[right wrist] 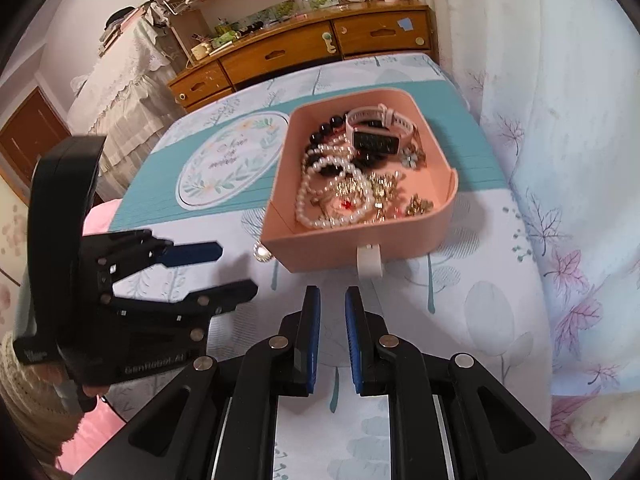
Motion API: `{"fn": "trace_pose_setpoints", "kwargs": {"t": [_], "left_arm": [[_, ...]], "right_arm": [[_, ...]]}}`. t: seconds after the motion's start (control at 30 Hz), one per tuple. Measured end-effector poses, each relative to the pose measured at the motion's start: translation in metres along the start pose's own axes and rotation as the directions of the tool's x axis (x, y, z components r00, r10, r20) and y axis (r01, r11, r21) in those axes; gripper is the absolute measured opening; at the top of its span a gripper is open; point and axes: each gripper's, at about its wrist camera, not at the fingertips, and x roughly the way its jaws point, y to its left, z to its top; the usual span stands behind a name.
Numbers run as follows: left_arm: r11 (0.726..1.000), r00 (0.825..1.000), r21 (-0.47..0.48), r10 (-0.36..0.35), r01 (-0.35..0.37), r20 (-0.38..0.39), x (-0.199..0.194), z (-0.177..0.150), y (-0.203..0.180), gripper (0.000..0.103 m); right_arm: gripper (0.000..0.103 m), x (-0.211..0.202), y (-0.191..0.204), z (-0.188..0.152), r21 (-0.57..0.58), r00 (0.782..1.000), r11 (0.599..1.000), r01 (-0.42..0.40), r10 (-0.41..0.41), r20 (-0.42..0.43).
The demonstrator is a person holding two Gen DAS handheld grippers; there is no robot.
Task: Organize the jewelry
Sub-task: 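Lower the left gripper onto the round pearl-centred gold button and grasp it, then carry the gold button into the pink tray and open the left gripper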
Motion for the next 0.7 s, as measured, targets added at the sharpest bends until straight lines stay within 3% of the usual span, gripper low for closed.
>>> {"fn": "trace_pose_setpoints", "kwargs": {"t": [0.6, 0.7], "left_arm": [[0.996, 1.000, 0.081, 0.024, -0.025, 0.009, 0.025, 0.026, -0.008, 0.017], [0.996, 0.999, 0.088, 0.031, -0.032, 0.007, 0.025, 0.025, -0.010, 0.016]], "right_arm": [[0.013, 0.025, -0.008, -0.002, 0.018, 1.000, 1.000, -0.012, 0.012, -0.002], [0.013, 0.027, -0.010, -0.002, 0.021, 1.000, 1.000, -0.019, 0.019, -0.003]]}}
